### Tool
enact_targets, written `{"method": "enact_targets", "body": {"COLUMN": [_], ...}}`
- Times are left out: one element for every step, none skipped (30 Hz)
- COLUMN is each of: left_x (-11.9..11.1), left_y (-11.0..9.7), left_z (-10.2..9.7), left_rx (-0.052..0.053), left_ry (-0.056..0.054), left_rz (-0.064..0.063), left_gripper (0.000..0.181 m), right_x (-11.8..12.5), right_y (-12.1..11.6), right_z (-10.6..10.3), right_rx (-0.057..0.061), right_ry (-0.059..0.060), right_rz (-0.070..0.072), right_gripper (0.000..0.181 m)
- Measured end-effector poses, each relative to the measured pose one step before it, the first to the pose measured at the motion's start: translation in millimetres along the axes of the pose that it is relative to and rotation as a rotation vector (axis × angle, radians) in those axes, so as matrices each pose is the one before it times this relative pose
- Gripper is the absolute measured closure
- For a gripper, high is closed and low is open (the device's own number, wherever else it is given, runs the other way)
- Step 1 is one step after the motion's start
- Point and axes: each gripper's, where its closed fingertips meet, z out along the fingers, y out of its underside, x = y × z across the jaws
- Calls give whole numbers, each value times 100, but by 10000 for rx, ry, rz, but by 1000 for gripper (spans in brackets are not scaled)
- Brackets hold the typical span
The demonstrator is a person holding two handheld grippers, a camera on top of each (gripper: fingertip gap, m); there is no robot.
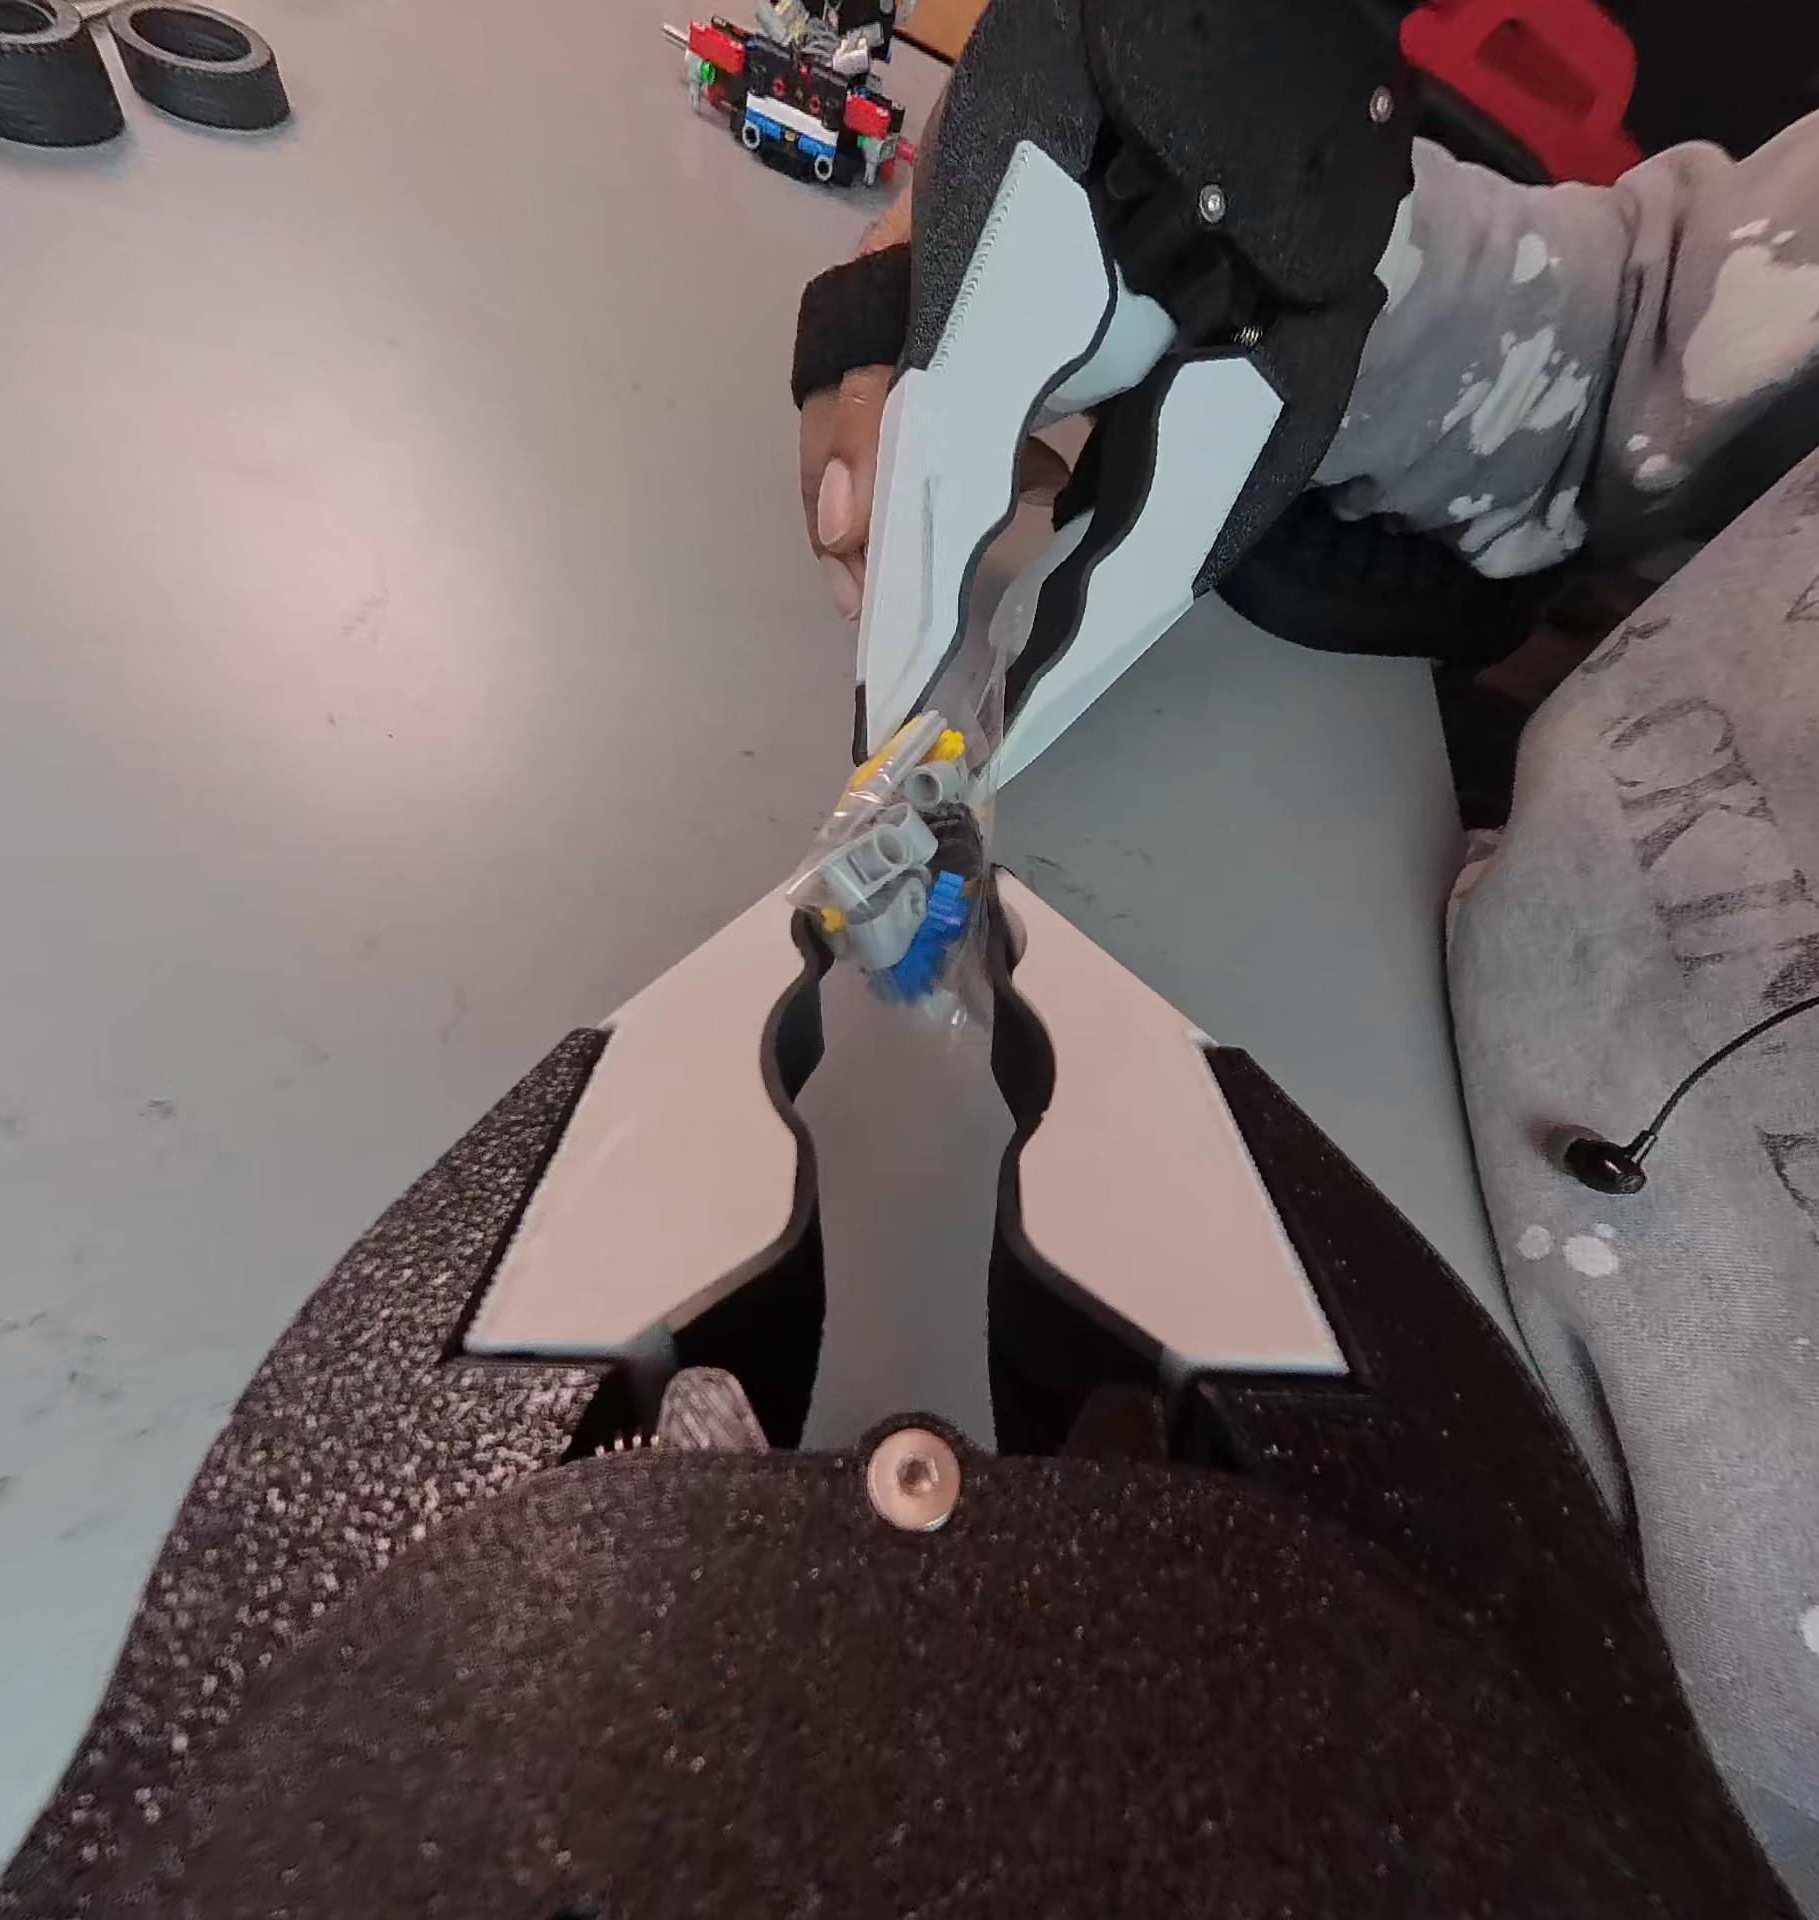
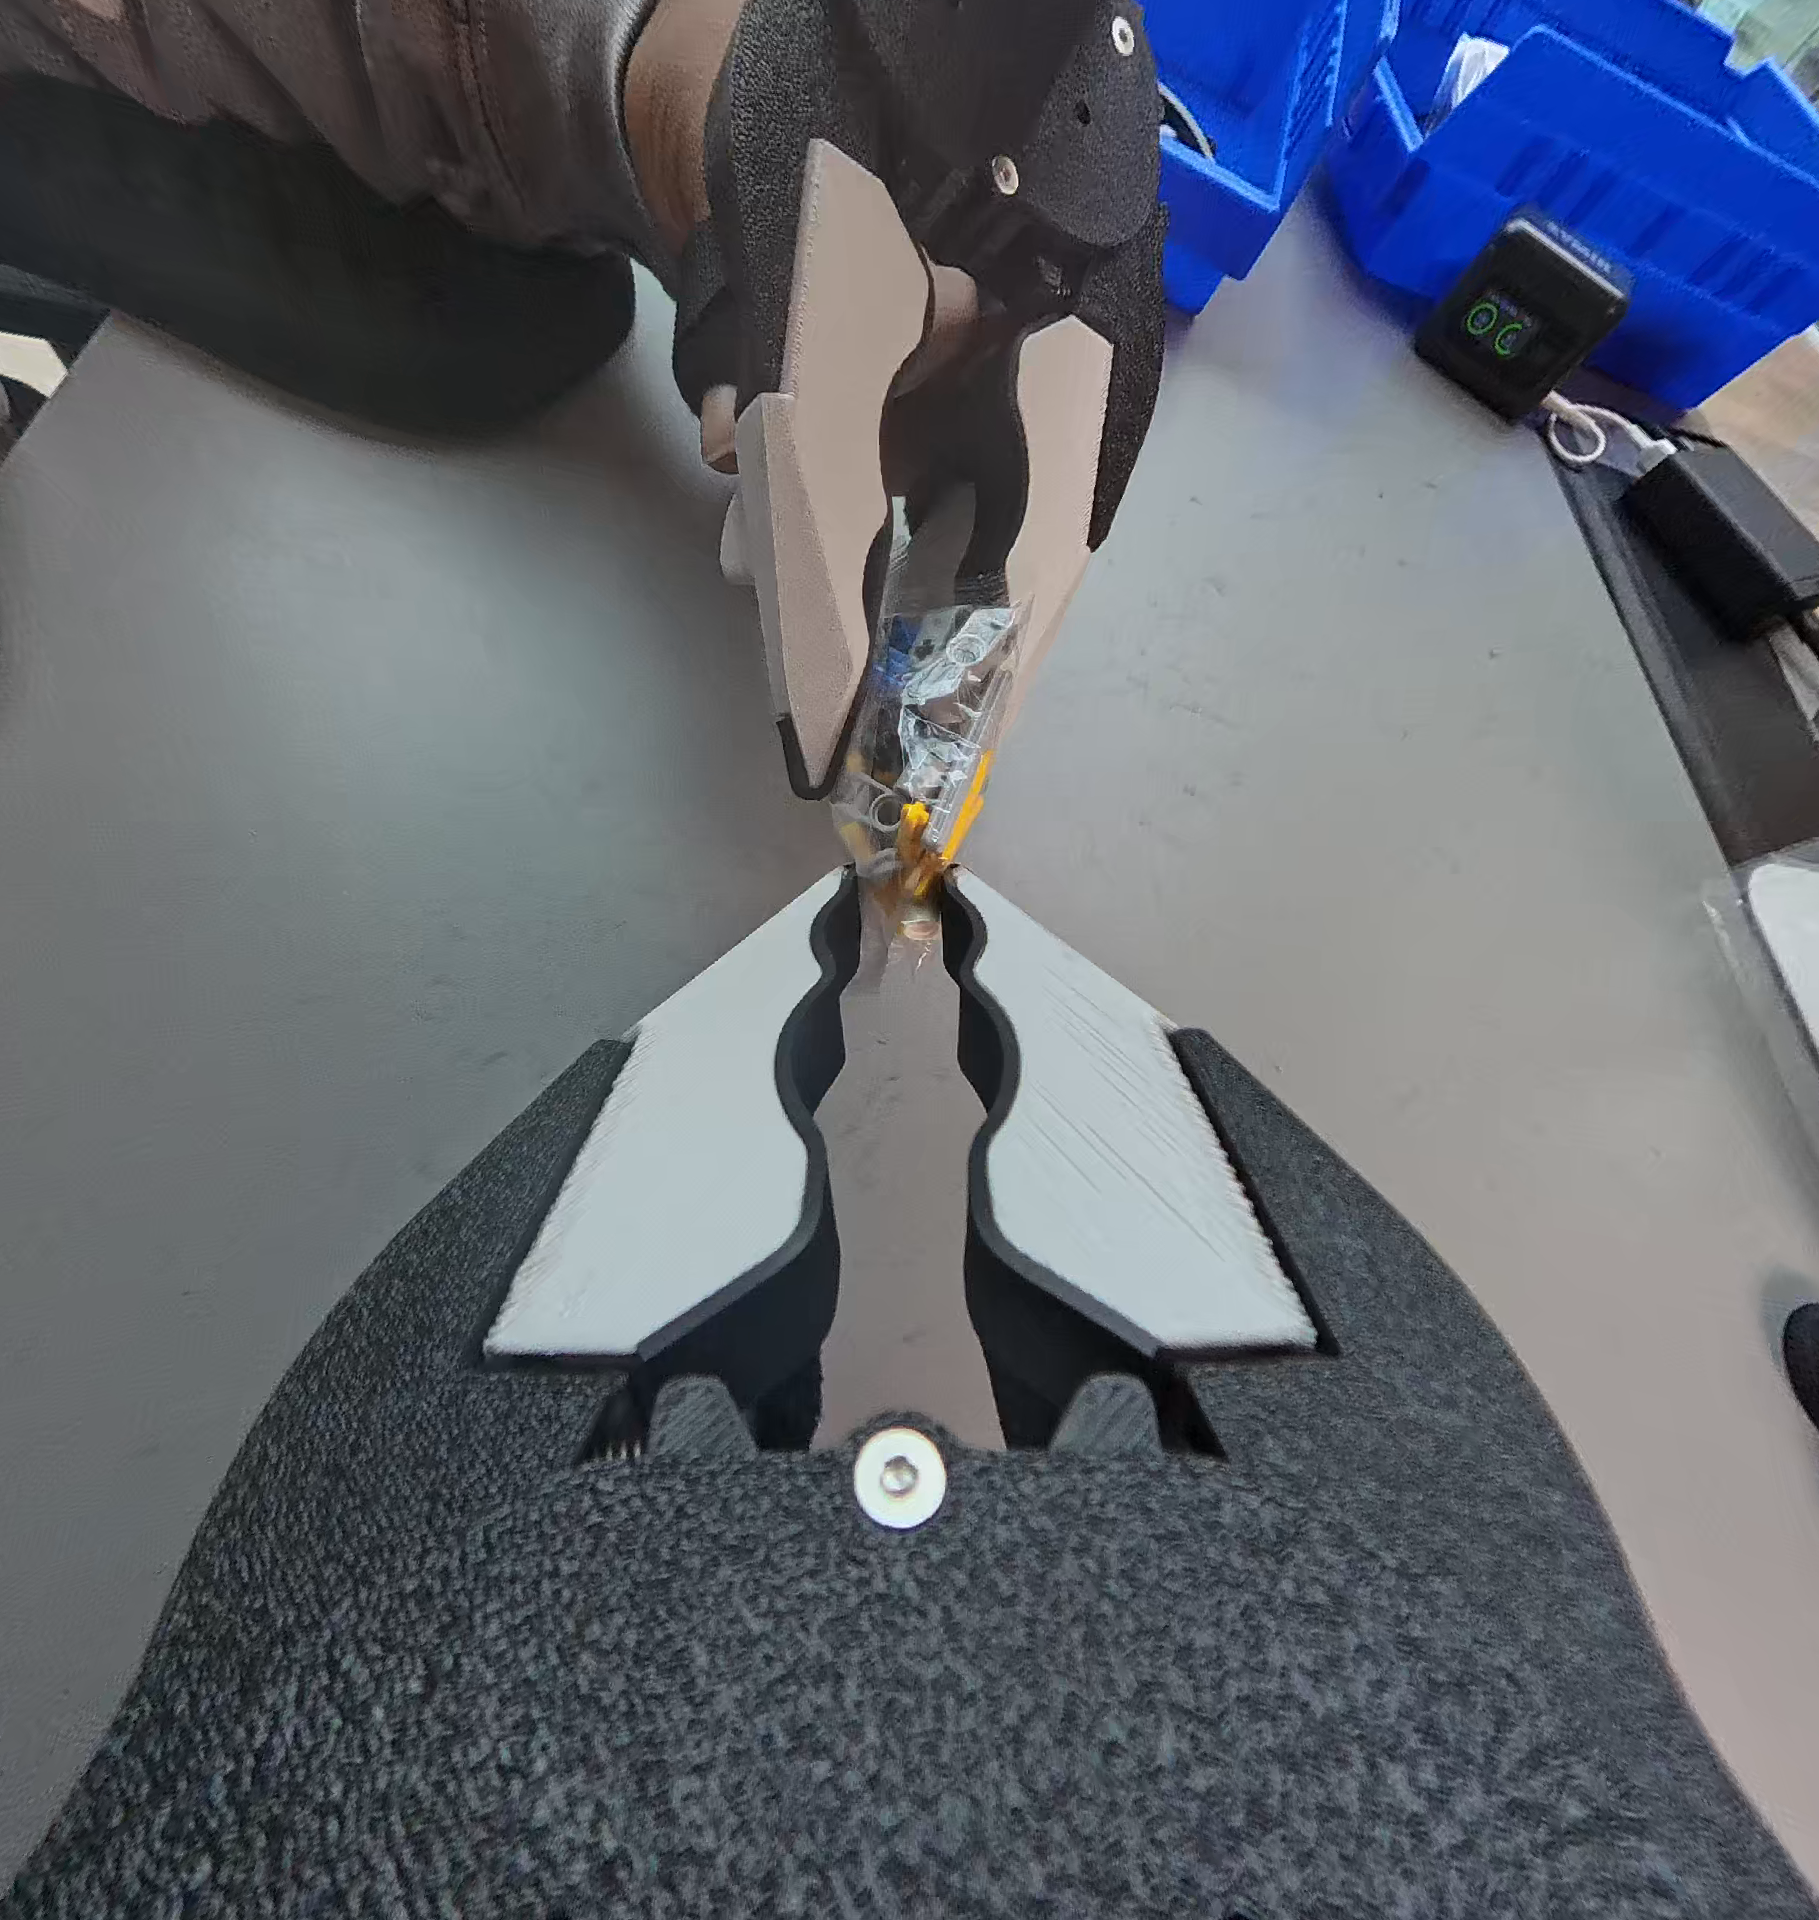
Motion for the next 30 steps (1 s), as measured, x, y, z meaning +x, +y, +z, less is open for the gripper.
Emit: {"method": "enact_targets", "body": {"left_x": [97, 134, 144, 126, 88, 10, -17, 0, 22, 71, 105, 92, 105, 144, 173, 131, 51, 21, 48, 98, 100, 47, 22, 3, 10, 44, -39, -96, -102, -70], "left_y": [-204, -229, -266, -279, -235, -205, -292, -420, -437, -374, -293, -242, -180, -178, -215, -214, -179, -156, -160, -230, -256, -185, -42, 107, 174, 81, -112, -300, -342, -309], "left_z": [-97, -90, -75, -64, -50, -71, -143, -220, -220, -185, -124, -55, -24, -17, -17, -31, -3, 13, 36, 7, -19, -20, -10, -5, -38, -137, -261, -357, -342, -248], "left_rx": [161, 151, 159, 158, 135, 128, 196, 274, 276, 230, 170, 133, 100, 98, 132, 127, 83, 56, 67, 108, 129, 76, -6, -73, -89, -14, 121, 208, 204, 156], "left_ry": [89, 91, 79, 48, -8, -82, -103, -77, -47, -8, 2, -17, -3, 42, 68, 61, 20, -11, -3, 38, 41, 20, 32, 46, 97, 152, 116, 56, 28, 2], "left_rz": [-45, 35, 65, 106, 172, 228, 238, 186, 137, 140, 163, 156, 115, 83, 48, 17, 23, 60, 82, 59, 21, -18, -95, -215, -334, -368, -327, -258, -179, -94], "left_gripper": [155, 155, 156, 156, 158, 159, 159, 161, 161, 161, 162, 162, 162, 162, 162, 162, 162, 162, 162, 162, 162, 162, 162, 162, 161, 160, 157, 153, 149, 146], "right_x": [56, 15, 54, 39, 22, -80, -95, -65, -38, -82, -110, -286, -233, 46, 77, -82, 9, -16, -86, -124, -84, -29, 15, 109, 84, 76, 235, 308, 235, 108], "right_y": [-202, -227, -266, -278, -256, -201, -82, -77, -236, -467, -541, -425, -340, -406, -470, -475, -379, -231, -228, -330, -326, -175, -19, 122, 145, 43, -132, -133, -41, -49], "right_z": [-154, -187, -228, -226, -218, -211, -168, -104, -47, 30, 103, 135, 122, -19, -185, -255, -236, -163, -118, -142, -90, -47, -28, -14, -47, -135, -232, -271, -204, -121], "right_rx": [107, 160, 213, 269, 273, 256, 199, 198, 297, 413, 415, 306, 212, 265, 313, 302, 216, 144, 173, 265, 250, 152, 42, -45, -66, 0, 83, 33, -41, 0], "right_ry": [26, -43, -55, -107, -161, -298, -335, -294, -209, -148, -124, -207, -143, 40, 32, -120, -103, -110, -146, -182, -188, -145, -86, 7, 15, 33, 126, 146, 118, 54], "right_rz": [-132, 7, 150, 279, 452, 565, 593, 527, 402, 264, 210, 188, 117, 19, -5, 136, 208, 170, 160, 223, 311, 244, 130, 72, 7, -30, 27, 46, -17, -47], "right_gripper": [166, 166, 166, 165, 162, 155, 144, 134, 128, 126, 126, 129, 136, 144, 154, 157, 160, 162, 164, 165, 166, 167, 168, 168, 169, 170, 171, 172, 172, 173]}}
